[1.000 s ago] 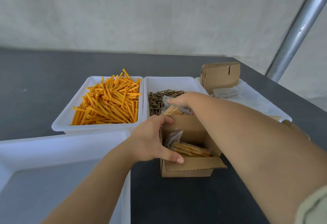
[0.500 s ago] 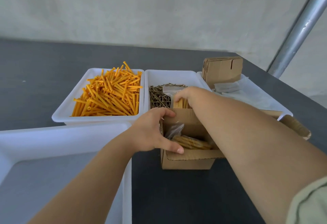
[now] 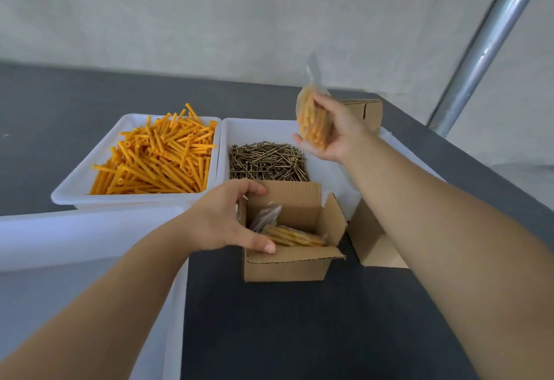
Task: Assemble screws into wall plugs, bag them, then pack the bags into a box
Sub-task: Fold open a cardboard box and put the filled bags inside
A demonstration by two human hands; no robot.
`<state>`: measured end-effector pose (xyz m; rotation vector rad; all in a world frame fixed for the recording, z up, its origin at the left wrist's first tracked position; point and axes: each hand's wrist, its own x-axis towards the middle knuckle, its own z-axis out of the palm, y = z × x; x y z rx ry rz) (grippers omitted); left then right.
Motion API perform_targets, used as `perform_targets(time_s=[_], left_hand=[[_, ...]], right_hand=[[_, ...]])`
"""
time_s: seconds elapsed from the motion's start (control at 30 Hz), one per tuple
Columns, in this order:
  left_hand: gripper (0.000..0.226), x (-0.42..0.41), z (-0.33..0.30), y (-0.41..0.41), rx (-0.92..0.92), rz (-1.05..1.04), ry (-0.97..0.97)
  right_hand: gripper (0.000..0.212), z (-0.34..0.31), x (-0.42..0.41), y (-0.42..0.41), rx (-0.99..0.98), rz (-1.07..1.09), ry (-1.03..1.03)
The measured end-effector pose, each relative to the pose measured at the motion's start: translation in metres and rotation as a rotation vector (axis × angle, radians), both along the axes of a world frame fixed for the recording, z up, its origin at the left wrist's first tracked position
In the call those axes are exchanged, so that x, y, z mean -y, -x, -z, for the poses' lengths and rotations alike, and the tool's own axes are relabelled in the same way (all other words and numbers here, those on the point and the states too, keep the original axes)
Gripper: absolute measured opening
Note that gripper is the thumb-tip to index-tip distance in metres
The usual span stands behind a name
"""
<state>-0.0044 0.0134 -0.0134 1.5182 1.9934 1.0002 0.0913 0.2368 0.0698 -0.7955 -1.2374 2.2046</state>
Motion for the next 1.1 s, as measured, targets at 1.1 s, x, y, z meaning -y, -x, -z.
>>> perform_targets(time_s=[1.1], left_hand=[[0.072, 0.003, -0.007, -0.008, 0.056, -0.01, -0.06]], right_hand=[[0.039, 0.026, 0.09, -0.03, 0.998, -1.058, -1.473]])
